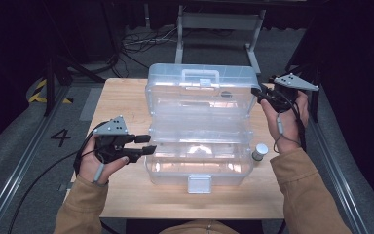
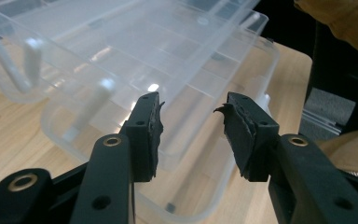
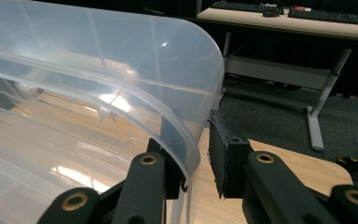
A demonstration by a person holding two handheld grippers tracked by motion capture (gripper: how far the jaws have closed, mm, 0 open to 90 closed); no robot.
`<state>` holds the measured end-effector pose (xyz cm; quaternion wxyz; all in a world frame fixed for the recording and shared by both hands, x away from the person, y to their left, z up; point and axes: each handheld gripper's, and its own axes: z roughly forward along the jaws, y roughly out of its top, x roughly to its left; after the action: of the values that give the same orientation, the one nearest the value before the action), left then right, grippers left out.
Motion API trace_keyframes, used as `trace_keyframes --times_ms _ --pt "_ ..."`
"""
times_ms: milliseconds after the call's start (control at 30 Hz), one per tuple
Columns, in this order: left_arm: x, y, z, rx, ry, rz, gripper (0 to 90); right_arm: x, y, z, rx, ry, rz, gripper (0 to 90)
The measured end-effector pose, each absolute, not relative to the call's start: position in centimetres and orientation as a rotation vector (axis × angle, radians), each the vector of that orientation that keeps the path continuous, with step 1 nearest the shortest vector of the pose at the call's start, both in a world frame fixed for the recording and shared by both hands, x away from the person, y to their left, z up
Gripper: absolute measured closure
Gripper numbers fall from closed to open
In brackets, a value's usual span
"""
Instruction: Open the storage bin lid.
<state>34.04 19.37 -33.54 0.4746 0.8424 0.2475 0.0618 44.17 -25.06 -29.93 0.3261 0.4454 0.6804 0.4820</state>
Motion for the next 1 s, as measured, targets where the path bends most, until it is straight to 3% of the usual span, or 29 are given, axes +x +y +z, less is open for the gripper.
trace_keyframes --times_ms 500,1000 --pt "33.5 16.9 -39.7 2.161 0.568 -0.036 55.0 45.0 -25.2 -29.8 1.18 1.802 1.269 75.6" --pt "33.3 16.0 -42.5 2.124 0.537 -0.011 60.8 45.7 -25.1 -29.9 1.182 1.794 1.275 75.7"
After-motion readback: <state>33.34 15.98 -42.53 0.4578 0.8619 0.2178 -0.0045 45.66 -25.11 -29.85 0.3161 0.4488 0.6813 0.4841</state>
